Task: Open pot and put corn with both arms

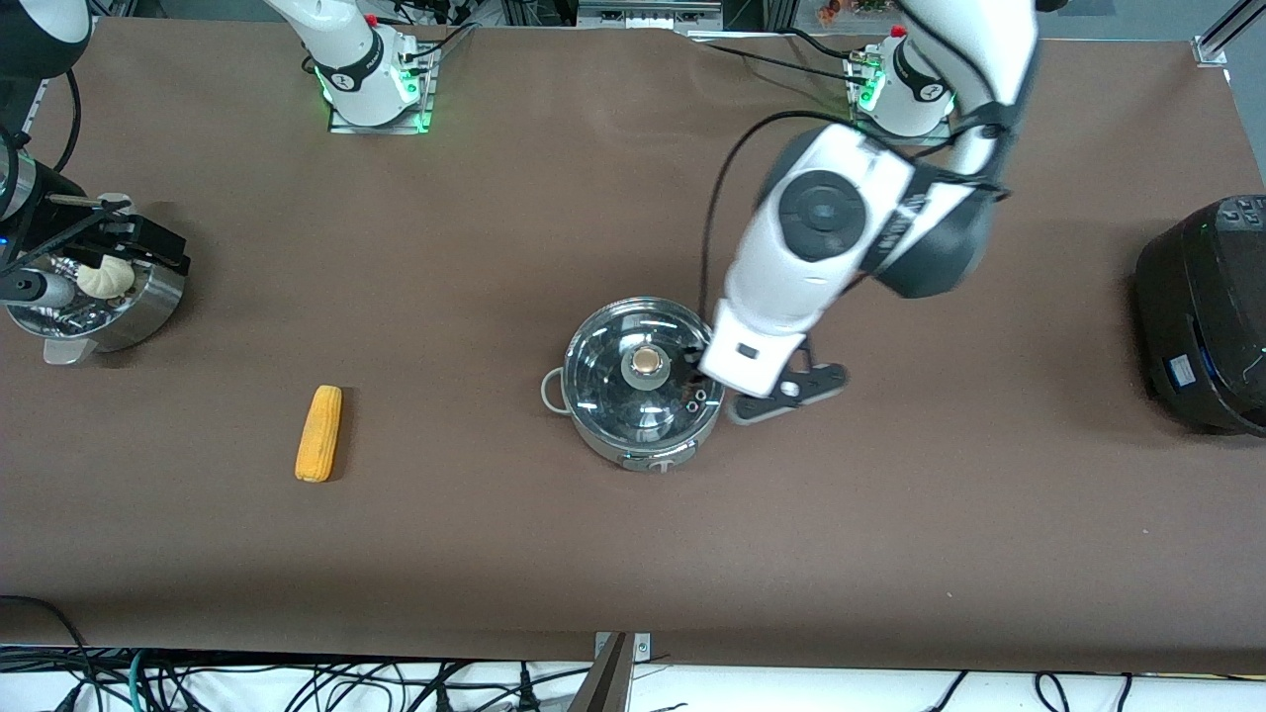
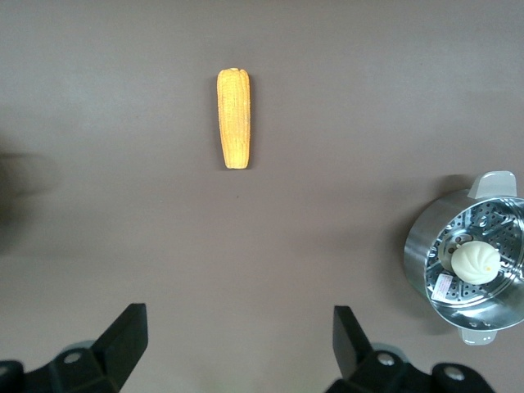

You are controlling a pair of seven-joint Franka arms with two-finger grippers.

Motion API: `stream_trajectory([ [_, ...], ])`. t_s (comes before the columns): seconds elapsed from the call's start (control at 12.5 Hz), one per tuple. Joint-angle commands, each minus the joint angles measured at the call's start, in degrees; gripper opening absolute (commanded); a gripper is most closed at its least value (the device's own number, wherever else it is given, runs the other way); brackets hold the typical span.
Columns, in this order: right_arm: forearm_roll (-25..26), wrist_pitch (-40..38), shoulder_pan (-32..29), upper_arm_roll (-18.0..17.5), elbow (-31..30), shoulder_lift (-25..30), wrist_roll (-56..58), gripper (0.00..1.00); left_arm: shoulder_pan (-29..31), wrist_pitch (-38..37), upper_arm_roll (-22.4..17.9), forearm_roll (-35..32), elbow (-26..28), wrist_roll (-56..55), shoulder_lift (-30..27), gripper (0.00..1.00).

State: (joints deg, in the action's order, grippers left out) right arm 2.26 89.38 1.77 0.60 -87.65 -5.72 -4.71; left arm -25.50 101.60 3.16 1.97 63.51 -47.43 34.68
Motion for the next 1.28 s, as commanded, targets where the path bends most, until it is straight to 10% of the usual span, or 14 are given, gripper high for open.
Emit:
stream_trajectory([
  [0.0, 0.64, -0.26, -0.54, -0.51, 1.26, -0.52, 0.41, 1.00, 5.25, -8.72, 0.62, -0.47, 4.60, 11.58, -8.62, 1.00],
  [1.2, 0.55, -0.17, -0.54, -0.51, 1.26, -0.52, 0.41, 1.00, 29.45, -12.31, 0.70, 0.41, 28.95, 40.92, -31.69, 1.00],
])
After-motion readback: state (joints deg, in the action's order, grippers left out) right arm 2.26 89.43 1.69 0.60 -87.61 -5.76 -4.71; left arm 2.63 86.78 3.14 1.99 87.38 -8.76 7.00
